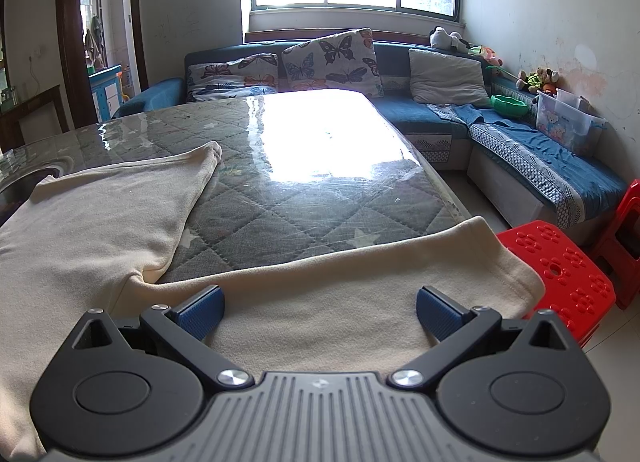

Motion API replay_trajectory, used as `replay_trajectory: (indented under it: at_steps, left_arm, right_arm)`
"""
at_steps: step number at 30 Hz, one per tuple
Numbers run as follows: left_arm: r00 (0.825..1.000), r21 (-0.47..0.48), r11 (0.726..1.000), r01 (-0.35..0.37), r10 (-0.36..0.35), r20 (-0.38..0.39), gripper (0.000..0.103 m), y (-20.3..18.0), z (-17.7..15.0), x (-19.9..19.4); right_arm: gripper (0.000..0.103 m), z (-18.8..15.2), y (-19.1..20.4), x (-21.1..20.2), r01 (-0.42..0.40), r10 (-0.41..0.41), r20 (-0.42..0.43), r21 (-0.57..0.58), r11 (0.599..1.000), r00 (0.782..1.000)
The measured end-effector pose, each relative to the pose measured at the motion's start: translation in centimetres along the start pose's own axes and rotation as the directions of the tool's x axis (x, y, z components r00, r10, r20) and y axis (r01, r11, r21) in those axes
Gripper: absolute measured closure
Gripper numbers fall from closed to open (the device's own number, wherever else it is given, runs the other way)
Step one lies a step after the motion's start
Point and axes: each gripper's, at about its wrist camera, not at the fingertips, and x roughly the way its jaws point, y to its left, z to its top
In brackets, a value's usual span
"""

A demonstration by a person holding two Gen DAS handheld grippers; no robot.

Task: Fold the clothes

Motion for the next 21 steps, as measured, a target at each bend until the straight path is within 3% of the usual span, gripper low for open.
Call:
replay_trajectory:
  at_steps: [9, 15, 21]
  left_arm:
    - [0.987, 0.147, 0.976, 0.158, -0.158, -0.011, 0.078, -4.5, -1.7, -3.2]
    - [0.99, 0.161, 0.977, 0.144, -0.14, -0.034, 0.077, -4.0, -3.8, -3.3]
    - [0.992, 0.163, 0.978, 0.126, -0.122, -0.039, 0.077, -3.3, -3.7, -4.0]
  right_arm:
    - [0.0, -0.6, 0.9, -1.7, 0.009, -0.01, -0.013, -0.081, 0.997, 1.0]
    - [0.0, -1.3, -0.5, -2.2, -0.003, 0.003, -0.023, -0.033, 0.999, 1.0]
    - [0.0, -1.7, -1.2, -3.6, 0.023, -0.023, -0.025, -0.026, 0.999, 0.999]
